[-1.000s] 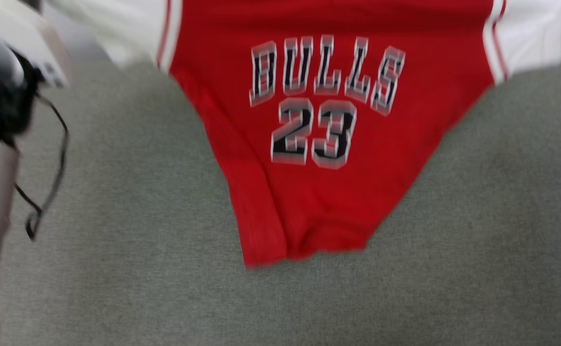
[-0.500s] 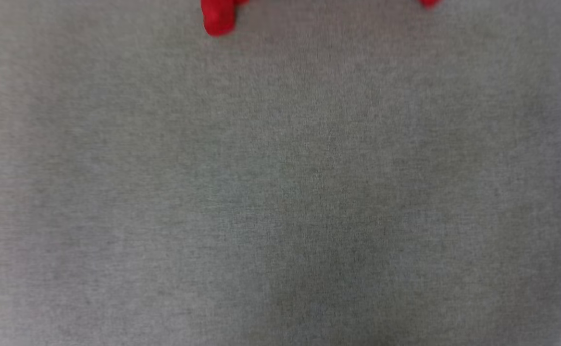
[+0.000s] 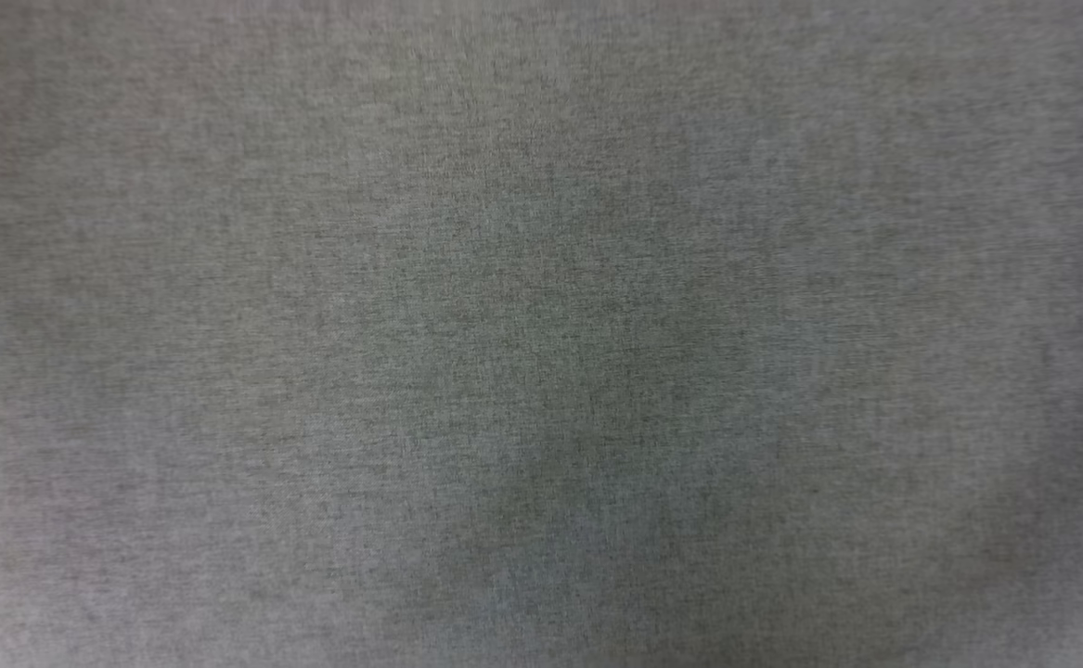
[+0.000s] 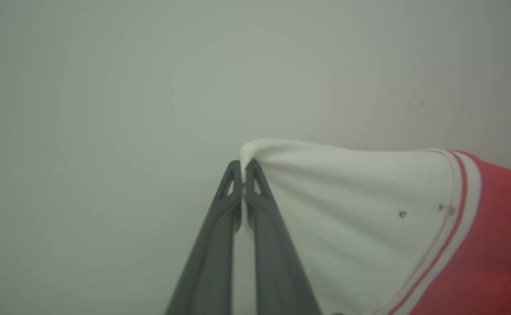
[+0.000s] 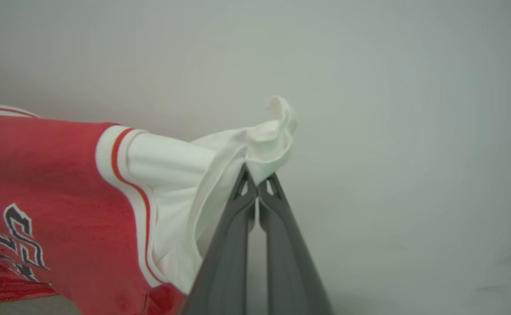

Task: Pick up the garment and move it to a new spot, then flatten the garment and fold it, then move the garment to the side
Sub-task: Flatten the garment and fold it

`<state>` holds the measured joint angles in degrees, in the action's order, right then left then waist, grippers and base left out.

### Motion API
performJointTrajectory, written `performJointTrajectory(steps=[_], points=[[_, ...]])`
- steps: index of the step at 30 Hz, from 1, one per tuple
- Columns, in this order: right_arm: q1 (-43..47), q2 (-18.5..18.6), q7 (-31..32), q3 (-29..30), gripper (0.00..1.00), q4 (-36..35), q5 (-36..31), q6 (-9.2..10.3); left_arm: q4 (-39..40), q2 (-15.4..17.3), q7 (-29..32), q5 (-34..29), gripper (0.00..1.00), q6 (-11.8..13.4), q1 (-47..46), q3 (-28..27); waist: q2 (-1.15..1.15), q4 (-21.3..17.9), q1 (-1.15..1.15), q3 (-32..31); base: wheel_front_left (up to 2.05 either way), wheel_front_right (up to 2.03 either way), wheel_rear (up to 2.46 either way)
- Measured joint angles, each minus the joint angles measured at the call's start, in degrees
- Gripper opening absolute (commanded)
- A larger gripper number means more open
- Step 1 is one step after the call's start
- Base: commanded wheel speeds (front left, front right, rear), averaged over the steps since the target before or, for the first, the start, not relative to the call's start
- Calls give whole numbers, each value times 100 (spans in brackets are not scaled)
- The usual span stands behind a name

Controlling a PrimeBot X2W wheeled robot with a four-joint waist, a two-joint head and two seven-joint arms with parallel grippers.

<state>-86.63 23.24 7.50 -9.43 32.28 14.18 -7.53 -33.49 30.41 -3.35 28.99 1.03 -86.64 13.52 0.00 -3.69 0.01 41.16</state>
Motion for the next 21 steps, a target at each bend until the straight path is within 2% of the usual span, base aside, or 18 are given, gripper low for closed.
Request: performJointTrajectory(steps=[5, 10, 16, 21], points=[[63, -86, -157, -146, 0, 234, 100, 0, -288, -120, -202, 107, 0, -84, 24, 7, 0, 27, 0, 185, 0, 0, 0], [492, -123, -435, -276, 0, 356, 231, 0, -662, -277, -512, 270, 0, -269, 386, 12, 0, 83, 0, 17, 0, 0, 0], [1905, -92, -658, -532, 0, 187, 653, 0, -900, -433, -851, 659, 0, -557, 1667, -79, 0, 157, -1, -600, 0, 0, 0], [3466, 4, -689, -564, 0, -289, 1026, 0, -814, -568, -992, 923, 0, -609, 3200, -140, 0, 218, -1, -1335, 0, 0, 0]])
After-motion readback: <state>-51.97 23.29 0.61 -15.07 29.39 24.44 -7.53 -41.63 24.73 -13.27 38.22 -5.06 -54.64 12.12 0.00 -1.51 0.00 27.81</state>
